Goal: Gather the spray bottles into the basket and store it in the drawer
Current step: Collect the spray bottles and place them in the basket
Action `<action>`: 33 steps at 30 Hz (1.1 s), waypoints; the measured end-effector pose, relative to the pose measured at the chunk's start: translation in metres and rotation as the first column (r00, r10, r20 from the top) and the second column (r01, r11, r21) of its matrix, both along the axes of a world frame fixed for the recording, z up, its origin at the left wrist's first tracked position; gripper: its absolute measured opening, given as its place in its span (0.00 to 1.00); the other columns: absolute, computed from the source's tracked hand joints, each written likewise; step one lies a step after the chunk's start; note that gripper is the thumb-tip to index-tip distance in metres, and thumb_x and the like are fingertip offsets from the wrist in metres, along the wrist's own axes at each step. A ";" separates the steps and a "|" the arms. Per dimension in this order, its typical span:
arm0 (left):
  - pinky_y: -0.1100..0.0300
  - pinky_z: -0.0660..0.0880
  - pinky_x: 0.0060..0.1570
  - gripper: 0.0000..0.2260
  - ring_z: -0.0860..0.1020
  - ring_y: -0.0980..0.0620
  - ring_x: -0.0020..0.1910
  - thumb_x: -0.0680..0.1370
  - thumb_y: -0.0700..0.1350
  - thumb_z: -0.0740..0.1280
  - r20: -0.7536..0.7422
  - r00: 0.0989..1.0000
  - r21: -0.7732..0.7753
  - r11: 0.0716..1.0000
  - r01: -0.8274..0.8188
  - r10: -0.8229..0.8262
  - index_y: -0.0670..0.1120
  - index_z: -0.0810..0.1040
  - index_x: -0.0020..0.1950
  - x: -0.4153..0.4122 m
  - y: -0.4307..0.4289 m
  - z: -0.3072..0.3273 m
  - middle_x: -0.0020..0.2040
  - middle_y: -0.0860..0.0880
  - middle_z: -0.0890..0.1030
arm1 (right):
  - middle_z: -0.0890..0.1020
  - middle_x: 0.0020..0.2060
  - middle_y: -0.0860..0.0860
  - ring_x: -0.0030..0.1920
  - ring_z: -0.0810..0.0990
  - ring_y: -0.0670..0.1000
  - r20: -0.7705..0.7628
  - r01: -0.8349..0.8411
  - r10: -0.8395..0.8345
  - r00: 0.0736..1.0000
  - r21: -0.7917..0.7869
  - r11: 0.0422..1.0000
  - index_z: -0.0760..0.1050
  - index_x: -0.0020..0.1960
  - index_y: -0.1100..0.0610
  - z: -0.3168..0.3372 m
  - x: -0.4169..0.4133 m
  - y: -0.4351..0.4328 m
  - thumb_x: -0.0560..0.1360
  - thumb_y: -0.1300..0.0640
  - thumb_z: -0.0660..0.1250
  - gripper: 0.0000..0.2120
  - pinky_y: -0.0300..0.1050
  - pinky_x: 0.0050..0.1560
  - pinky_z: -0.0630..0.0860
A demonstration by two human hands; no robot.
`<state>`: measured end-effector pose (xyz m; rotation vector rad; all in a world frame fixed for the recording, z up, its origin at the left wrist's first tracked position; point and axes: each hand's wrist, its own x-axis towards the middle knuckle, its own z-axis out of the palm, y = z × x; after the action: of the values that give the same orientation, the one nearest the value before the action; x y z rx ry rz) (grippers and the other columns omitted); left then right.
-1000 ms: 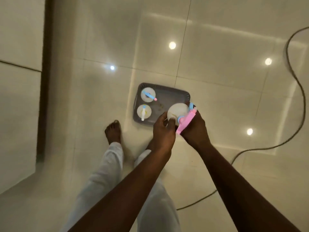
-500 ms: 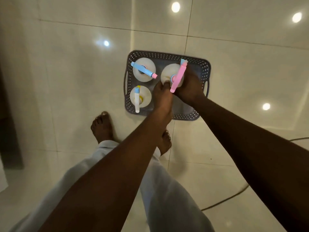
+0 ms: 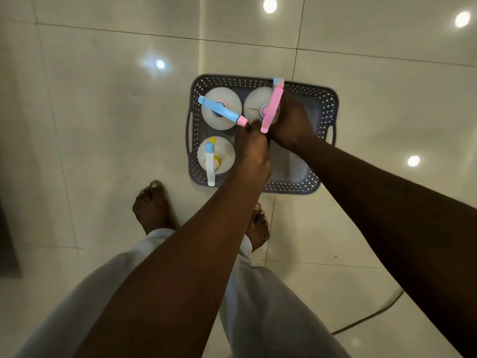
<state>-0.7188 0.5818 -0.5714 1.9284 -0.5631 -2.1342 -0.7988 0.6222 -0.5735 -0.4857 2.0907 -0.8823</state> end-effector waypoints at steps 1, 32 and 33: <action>0.43 0.77 0.72 0.11 0.83 0.41 0.65 0.84 0.39 0.64 -0.005 1.000 0.002 1.000 -0.011 0.011 0.47 0.79 0.65 0.000 0.001 0.000 0.57 0.45 0.85 | 0.79 0.50 0.45 0.49 0.79 0.43 0.008 -0.010 0.010 1.000 0.011 1.000 0.73 0.71 0.60 -0.001 -0.001 0.001 0.70 0.47 0.73 0.33 0.32 0.54 0.76; 0.43 0.80 0.66 0.09 0.84 0.48 0.59 0.84 0.44 0.66 0.215 -0.204 -0.347 -0.270 0.898 -0.955 0.47 0.84 0.60 0.102 0.048 0.314 0.56 0.50 0.86 | 0.85 0.59 0.44 0.57 0.86 0.48 0.142 0.999 -0.989 0.031 0.033 0.036 0.81 0.65 0.53 0.329 0.243 0.142 0.79 0.62 0.72 0.16 0.58 0.66 0.81; 0.41 0.79 0.66 0.09 0.84 0.48 0.59 0.84 0.45 0.66 0.218 -0.263 -0.351 -0.327 0.878 -0.940 0.49 0.84 0.59 0.111 0.055 0.319 0.55 0.51 0.86 | 0.85 0.59 0.46 0.57 0.86 0.50 0.144 0.999 -0.989 -0.042 0.035 -0.038 0.81 0.64 0.54 0.334 0.263 0.147 0.79 0.63 0.72 0.15 0.60 0.66 0.81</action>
<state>-0.6077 0.6371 -0.2526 0.6153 -3.1887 -2.1550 -0.5363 0.7689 -0.2391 1.4074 2.0164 -1.7241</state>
